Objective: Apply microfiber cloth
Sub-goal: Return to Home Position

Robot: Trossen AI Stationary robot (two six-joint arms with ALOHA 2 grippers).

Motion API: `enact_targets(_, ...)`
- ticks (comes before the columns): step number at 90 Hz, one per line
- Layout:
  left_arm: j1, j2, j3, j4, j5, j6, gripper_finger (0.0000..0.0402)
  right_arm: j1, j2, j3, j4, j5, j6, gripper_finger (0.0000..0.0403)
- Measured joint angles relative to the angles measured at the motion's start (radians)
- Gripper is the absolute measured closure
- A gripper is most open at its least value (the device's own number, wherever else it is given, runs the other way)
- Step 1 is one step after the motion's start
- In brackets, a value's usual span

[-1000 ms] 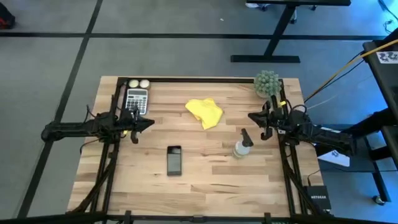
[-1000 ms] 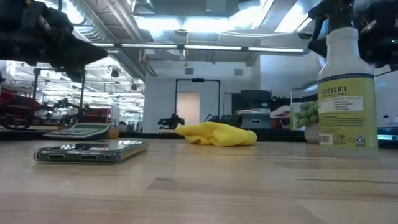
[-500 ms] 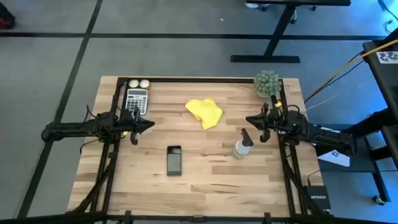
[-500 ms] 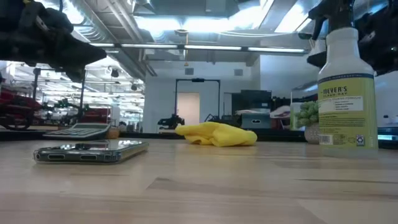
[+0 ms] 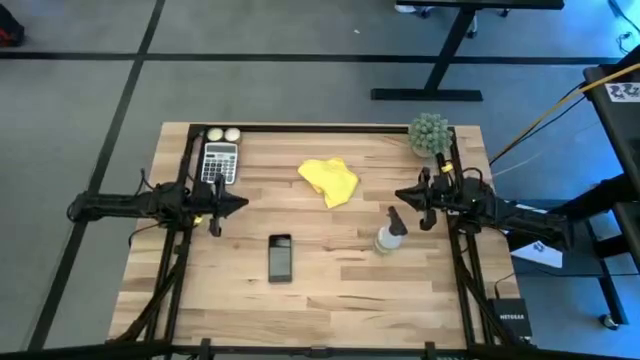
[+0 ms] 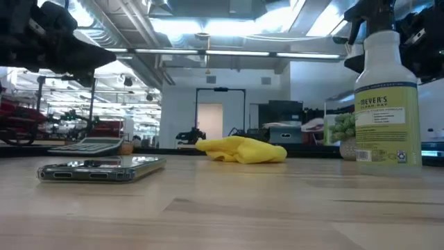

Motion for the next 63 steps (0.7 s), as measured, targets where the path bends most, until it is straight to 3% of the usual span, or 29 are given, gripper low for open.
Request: enact_targets(63,0.027,0.0,0.0,0.001,-0.007,-0.026,0.0398,-0.001,0.0,0.0,0.001,0.001,-0.043,0.0398)
